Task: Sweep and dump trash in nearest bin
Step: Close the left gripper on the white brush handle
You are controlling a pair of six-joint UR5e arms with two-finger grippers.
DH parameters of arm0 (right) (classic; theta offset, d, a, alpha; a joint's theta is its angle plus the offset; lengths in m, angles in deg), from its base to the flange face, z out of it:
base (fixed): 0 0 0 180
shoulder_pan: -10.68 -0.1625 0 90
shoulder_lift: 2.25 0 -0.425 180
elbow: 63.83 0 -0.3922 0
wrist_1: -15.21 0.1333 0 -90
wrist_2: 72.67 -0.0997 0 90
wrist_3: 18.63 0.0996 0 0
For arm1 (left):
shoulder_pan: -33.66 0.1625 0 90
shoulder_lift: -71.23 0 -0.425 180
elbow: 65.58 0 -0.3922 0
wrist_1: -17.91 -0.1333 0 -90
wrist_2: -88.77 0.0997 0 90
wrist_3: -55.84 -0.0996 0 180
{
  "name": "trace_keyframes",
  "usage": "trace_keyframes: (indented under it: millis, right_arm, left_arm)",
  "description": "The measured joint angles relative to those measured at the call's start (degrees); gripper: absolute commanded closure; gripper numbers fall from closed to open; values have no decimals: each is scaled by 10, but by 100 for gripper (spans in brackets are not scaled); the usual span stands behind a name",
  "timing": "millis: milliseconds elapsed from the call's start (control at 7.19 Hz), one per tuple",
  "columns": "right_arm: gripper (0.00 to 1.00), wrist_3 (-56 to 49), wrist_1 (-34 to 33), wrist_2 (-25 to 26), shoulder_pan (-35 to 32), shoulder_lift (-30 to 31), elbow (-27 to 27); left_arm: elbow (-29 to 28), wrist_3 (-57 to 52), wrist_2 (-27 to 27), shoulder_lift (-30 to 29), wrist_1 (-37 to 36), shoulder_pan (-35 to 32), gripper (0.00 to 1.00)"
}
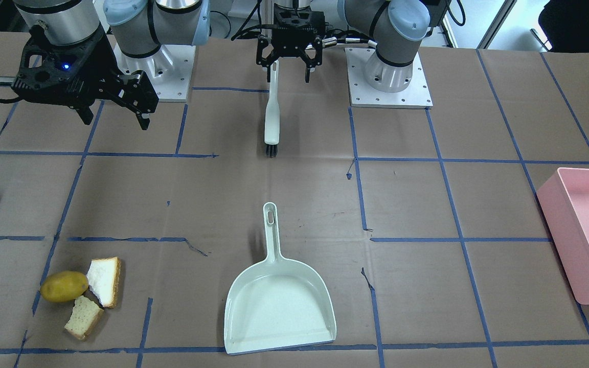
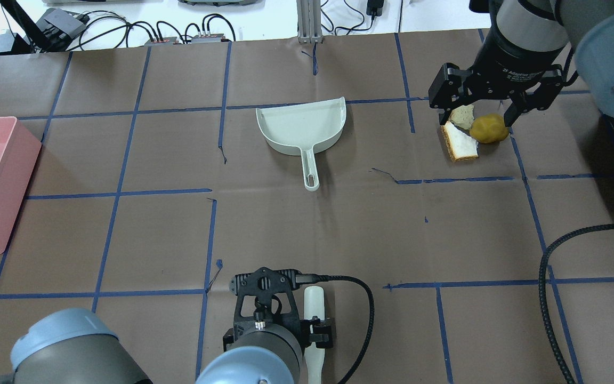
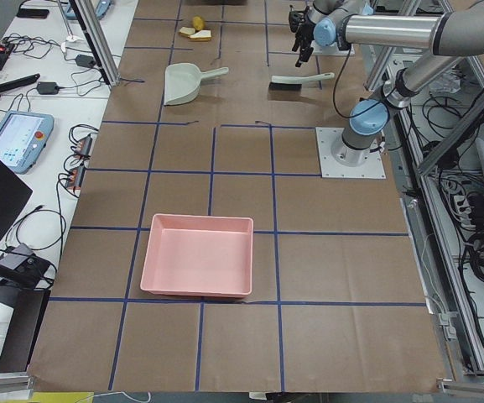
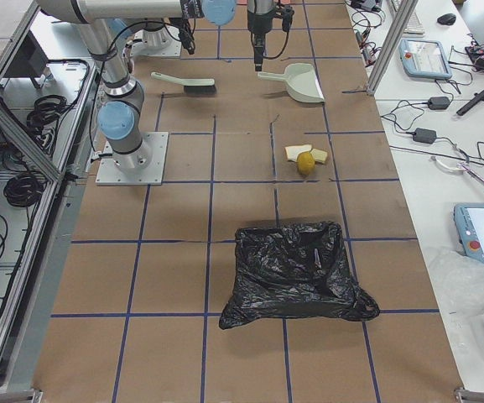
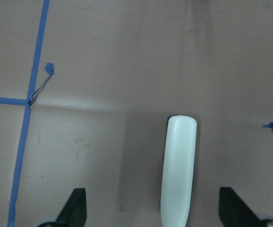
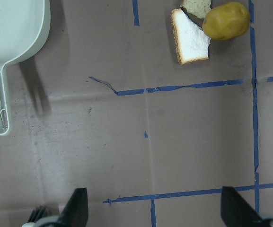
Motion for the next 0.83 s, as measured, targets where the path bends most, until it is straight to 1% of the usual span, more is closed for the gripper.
trace_keyframes:
  millis: [139,278,417,556,835]
  right_arm:
    - [0,0,0,0,0,0,0]
    - [0,0,0,0,0,0,0]
    - [0,0,0,0,0,0,0]
    - [0,0,0,0,0,0,0]
    - [0,1,0,0,0,0,0]
  left_arm:
    - [14,33,25,-30,-40,-36,1]
    - [23,78,51,-58,-66,-72,2]
    - [28,110,68,-77,-76,-99,4]
    - [32,132,75,-85,-80,-117,8]
    - [52,170,79,-91,-99,-156,9]
